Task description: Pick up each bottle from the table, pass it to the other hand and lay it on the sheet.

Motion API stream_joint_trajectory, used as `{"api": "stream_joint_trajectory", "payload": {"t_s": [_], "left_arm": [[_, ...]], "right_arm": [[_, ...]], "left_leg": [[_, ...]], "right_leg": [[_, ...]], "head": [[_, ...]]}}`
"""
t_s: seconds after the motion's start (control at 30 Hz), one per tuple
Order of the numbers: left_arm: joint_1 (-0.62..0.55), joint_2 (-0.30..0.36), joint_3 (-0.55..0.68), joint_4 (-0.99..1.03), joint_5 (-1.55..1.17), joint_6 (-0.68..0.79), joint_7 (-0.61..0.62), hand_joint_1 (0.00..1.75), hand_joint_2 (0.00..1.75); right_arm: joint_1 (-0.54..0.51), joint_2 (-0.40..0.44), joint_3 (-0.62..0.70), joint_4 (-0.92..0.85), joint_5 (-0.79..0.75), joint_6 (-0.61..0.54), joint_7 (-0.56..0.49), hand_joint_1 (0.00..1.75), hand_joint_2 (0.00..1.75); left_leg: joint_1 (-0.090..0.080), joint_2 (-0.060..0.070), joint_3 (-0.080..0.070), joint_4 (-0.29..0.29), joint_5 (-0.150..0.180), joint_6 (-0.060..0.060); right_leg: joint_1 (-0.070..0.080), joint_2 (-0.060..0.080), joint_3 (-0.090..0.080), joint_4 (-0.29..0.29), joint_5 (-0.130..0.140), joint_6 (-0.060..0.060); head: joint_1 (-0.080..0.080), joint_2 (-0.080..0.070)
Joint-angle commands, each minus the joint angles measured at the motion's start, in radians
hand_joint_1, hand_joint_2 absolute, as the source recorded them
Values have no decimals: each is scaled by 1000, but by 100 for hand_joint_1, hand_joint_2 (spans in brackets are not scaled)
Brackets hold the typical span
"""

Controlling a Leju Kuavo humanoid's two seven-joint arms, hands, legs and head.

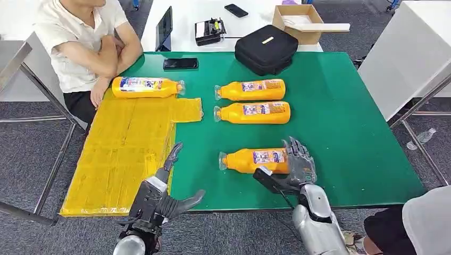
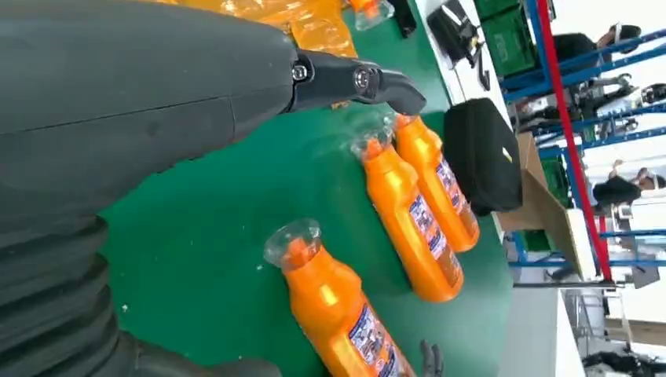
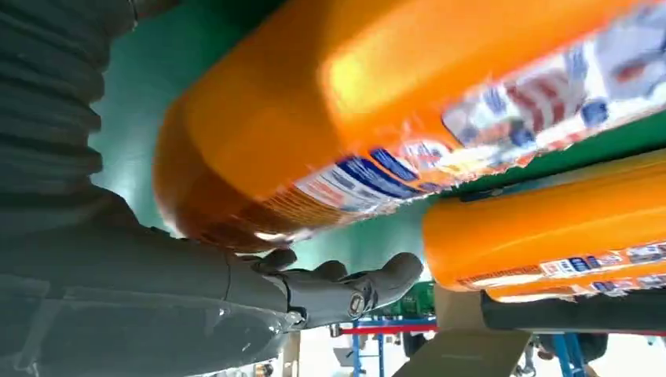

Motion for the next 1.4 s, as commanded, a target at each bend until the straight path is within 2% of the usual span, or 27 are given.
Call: {"api": "stream_joint_trajectory", "payload": {"t_s": [0.03, 0.13, 0.17, 0.3, 0.33, 0.47, 0.53, 0.73, 0.8, 0.97, 1.13, 1.2, 1.3, 1.4], "left_arm": [[-43, -48, -36, 91, 13, -8, 11, 0, 175], [-35, -41, -37, 102, 30, -18, 9, 0, 175], [-24, -33, -43, 108, 39, -14, -7, 0, 175], [-21, -31, -44, 110, 41, -13, -13, 0, 175], [-23, -32, -44, 110, 40, -13, -12, 0, 175], [-26, -24, -55, 106, 42, -2, -17, 0, 175], [-26, -22, -56, 106, 42, -2, -17, 0, 175], [-25, -21, -55, 107, 42, -2, -17, 0, 175], [-25, -20, -57, 107, 45, -2, -21, 0, 175], [-20, -20, -60, 100, 70, -4, -39, 0, 175], [-8, -28, -28, 119, 161, -8, -56, 0, 175], [0, -49, 23, 83, 250, -20, -69, 0, 175], [35, -50, 56, -3, 338, -2, -71, 0, 175], [57, -50, 87, -19, 423, 38, -36, 0, 175]], "right_arm": [[-79, -11, -21, 195, 24, -1, 12, 0, 175], [-87, -25, -14, 237, 37, 5, 9, 0, 175], [-80, -35, -22, 246, 11, 20, -17, 124, 175], [-72, -45, -26, 247, 4, 17, -29, 124, 175], [-74, -43, -26, 247, 4, 18, -29, 175, 175], [-52, -39, -13, 206, -34, 39, -51, 175, 175], [-44, -28, -39, 198, -124, 80, -95, 175, 175], [-38, -35, -41, 197, -130, 82, -100, 175, 175], [-24, -38, -65, 190, -249, 158, -154, 175, 175], [23, -73, -56, 140, -399, 211, -218, 175, 175], [57, -47, -32, -15, -581, 284, -255, 175, 175], [66, -10, -13, -117, -625, 283, -262, 175, 175], [117, 29, 15, -300, -692, 306, -222, 175, 175], [135, 74, 43, -411, -712, 309, -206, 175, 175]], "left_leg": [[1, 1, 3, 0, -1, 0], [1, 1, 3, 0, -1, 1], [0, 1, 2, 0, 0, 0], [0, -1, 6, -1, -1, 1], [1, -1, 7, -1, -1, 1], [0, -2, 7, -1, -1, 0], [1, -2, 7, -1, -1, 0], [1, -1, 8, -1, -1, 0], [1, -2, 9, -1, -1, 0], [1, -3, 12, -1, -1, 1], [1, 1, 13, -1, -4, 1], [1, 2, 13, -1, -4, 1], [1, 6, 14, 0, -5, 1], [0, 6, 10, 1, -4, 1]], "right_leg": [[1, -1, 4, -1, -1, -3], [1, -1, 4, -2, 0, -3], [1, -1, 3, -1, 0, -2], [1, -3, 7, -3, -1, -4], [2, -4, 9, -3, -2, -5], [1, -3, 9, -2, -1, -3], [1, -3, 8, -2, -1, -3], [2, -3, 9, -2, -1, -3], [2, -4, 11, -3, -1, -4], [2, -5, 9, -3, -2, -3], [1, -2, 3, -2, -2, -3], [1, 0, 10, -3, -1, -3], [2, 2, 13, 0, -2, -4], [1, 3, 9, 1, -1, -3]], "head": [[0, 0], [0, 0], [0, 0], [0, 0], [0, 0], [0, 0], [0, 0], [0, 0], [0, 0], [0, 0], [0, 0], [0, 0], [0, 0], [0, 0]]}}
